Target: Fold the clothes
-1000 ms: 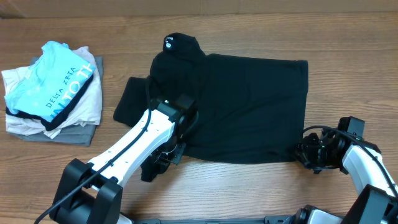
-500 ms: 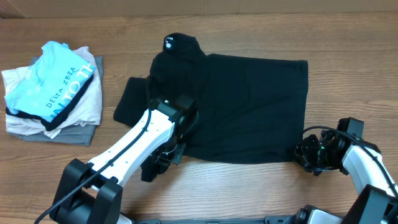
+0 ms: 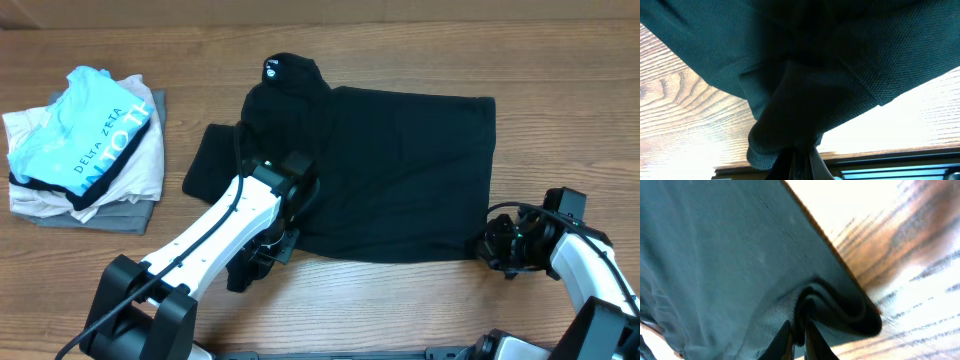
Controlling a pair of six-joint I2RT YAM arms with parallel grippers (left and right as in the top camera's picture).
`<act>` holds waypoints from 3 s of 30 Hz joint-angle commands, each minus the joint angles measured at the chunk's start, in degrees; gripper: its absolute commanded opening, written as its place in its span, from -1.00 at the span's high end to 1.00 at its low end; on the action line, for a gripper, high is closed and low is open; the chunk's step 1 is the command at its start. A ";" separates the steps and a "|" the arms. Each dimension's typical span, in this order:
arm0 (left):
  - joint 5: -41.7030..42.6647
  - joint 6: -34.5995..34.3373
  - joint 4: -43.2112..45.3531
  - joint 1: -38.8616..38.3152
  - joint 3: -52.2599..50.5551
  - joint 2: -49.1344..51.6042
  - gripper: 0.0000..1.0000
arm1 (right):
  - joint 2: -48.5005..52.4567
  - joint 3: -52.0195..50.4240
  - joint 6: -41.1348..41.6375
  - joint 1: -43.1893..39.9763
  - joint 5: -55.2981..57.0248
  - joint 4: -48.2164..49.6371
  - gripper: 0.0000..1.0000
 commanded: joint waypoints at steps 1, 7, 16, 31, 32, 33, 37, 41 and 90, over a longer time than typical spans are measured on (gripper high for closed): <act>0.50 -0.13 -0.17 0.15 0.81 -0.87 0.91 | 0.15 0.44 -0.07 0.20 0.07 0.07 0.92; 0.31 -0.20 -1.27 0.15 0.90 -0.94 0.92 | -1.22 8.87 -2.86 0.20 2.05 -8.46 0.92; 0.33 -0.59 -4.44 0.15 1.53 -0.98 0.91 | -1.84 16.87 -2.43 -0.94 10.86 -23.41 0.92; -5.05 1.11 4.87 0.15 1.53 -0.98 0.92 | -1.88 17.00 -2.82 -2.84 1.66 -12.46 0.92; -6.05 1.09 6.10 0.15 1.53 -0.98 0.92 | -1.86 17.00 -2.69 -2.84 1.64 -11.93 0.92; -6.73 1.14 7.26 0.15 1.53 -0.98 0.92 | -1.86 16.98 -2.62 -2.84 1.64 -11.21 0.92; -11.69 1.14 11.10 0.15 1.55 -0.98 0.92 | -1.79 16.98 -0.13 -2.84 2.05 -8.66 0.92; -15.93 2.54 14.69 0.15 1.57 -0.98 0.92 | -1.66 16.98 1.07 -2.80 2.05 -5.64 0.92; -8.22 7.76 17.44 5.03 6.75 4.66 -0.45 | 6.97 16.98 5.70 -0.81 1.62 1.79 -0.08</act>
